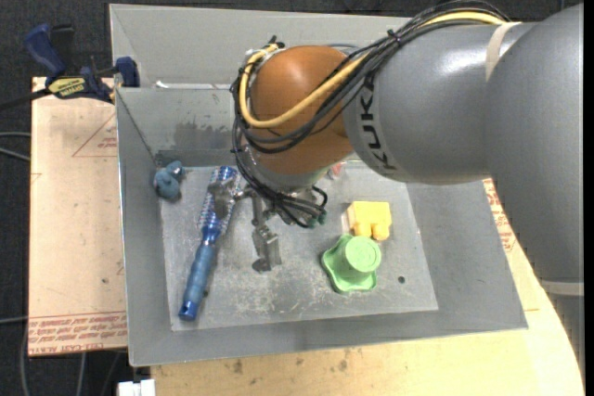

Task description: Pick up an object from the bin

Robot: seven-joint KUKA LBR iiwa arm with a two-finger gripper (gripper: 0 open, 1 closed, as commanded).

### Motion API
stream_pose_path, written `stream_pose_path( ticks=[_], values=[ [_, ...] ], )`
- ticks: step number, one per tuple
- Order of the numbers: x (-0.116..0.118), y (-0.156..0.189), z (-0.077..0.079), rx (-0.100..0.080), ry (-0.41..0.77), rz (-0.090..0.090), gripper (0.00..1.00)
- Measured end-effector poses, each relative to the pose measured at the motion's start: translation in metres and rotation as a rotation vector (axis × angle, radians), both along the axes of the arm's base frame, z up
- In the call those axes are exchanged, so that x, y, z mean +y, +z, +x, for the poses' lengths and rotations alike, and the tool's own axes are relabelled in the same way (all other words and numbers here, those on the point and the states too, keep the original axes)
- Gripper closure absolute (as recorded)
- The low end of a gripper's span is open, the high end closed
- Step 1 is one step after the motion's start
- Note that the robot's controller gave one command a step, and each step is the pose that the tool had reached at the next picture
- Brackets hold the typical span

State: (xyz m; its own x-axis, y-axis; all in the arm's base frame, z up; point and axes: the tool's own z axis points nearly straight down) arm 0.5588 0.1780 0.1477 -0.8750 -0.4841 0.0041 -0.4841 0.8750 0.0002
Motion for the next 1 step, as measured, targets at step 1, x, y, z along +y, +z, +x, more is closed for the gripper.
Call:
stream_pose_path(
  ticks=[1],
  values=[
    [0.0373,-0.0803,0.0532,-0.003,0.486,0.006,0.0]
  ],
)
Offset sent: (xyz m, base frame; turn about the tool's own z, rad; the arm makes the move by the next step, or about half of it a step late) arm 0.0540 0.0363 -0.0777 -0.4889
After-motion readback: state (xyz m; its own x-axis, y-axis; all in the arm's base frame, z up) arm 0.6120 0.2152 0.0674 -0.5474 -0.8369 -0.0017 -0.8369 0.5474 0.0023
